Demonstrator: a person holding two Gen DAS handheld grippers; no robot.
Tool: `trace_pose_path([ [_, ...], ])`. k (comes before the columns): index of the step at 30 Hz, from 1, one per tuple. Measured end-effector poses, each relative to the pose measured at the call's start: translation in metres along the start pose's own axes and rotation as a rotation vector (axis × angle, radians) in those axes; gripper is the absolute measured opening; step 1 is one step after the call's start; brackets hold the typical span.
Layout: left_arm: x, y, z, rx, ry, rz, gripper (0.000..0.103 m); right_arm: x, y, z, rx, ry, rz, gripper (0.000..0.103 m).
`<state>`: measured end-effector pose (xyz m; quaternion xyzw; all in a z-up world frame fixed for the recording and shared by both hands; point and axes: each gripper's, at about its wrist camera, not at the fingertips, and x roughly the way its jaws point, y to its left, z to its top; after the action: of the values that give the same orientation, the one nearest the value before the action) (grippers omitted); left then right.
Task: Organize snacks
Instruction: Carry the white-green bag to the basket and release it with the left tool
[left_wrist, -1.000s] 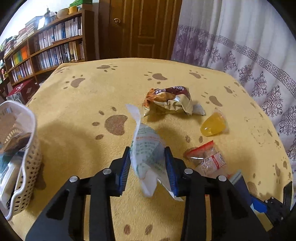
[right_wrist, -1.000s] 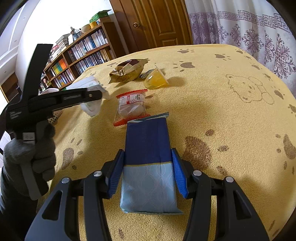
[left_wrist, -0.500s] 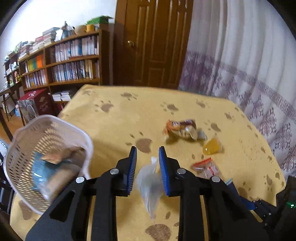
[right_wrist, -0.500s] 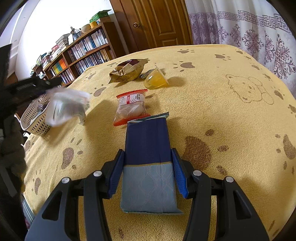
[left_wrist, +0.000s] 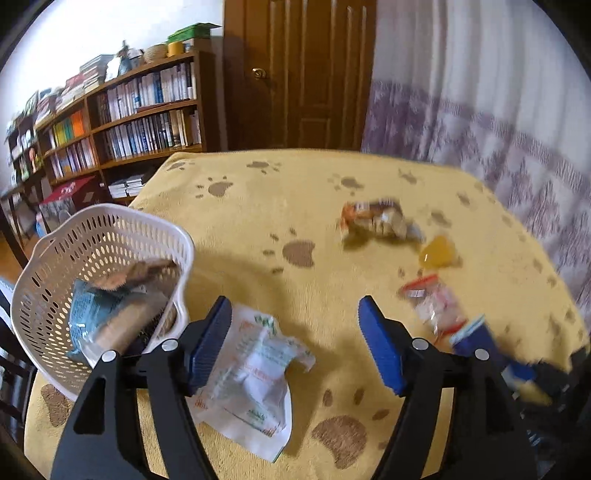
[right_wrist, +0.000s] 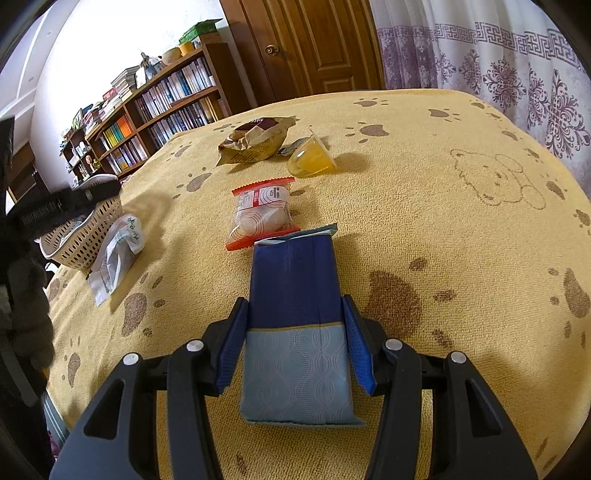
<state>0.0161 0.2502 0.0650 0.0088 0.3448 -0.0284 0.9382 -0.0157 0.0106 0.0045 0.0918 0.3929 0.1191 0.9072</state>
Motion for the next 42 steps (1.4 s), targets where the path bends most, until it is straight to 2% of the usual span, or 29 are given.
trace_pose_path([
  [5,0.022,-0.001,-0.018,0.022,0.05,0.017,0.073,-0.001,-0.001,-0.001,0.002,-0.001,0.005,0.051],
  [10,0.044,0.014,-0.027,-0.017,0.094,0.053,0.073,-0.002,-0.001,-0.001,0.003,-0.002,0.01,0.051],
  [14,0.054,0.024,-0.028,-0.06,0.143,0.044,0.072,-0.002,-0.002,-0.001,0.003,-0.002,0.009,0.051],
  [16,0.054,0.022,-0.028,-0.044,0.143,0.071,0.055,-0.002,-0.002,-0.001,0.003,-0.002,0.009,0.051],
  [18,0.052,0.019,-0.03,-0.03,0.139,0.075,0.047,-0.002,-0.001,-0.001,0.003,-0.002,0.009,0.051],
  [25,0.03,0.011,-0.034,-0.026,0.104,0.034,0.041,-0.002,-0.002,-0.001,0.003,-0.002,0.009,0.051],
  [33,-0.011,0.01,-0.016,-0.049,0.002,0.016,0.038,-0.002,-0.002,-0.001,0.003,-0.002,0.009,0.051],
  [37,-0.031,0.02,-0.004,-0.068,-0.055,0.026,0.037,-0.002,-0.002,-0.001,0.003,-0.002,0.008,0.051],
  [42,-0.046,0.047,0.009,-0.106,-0.107,0.082,0.037,-0.002,-0.002,-0.001,0.003,-0.002,0.008,0.051],
])
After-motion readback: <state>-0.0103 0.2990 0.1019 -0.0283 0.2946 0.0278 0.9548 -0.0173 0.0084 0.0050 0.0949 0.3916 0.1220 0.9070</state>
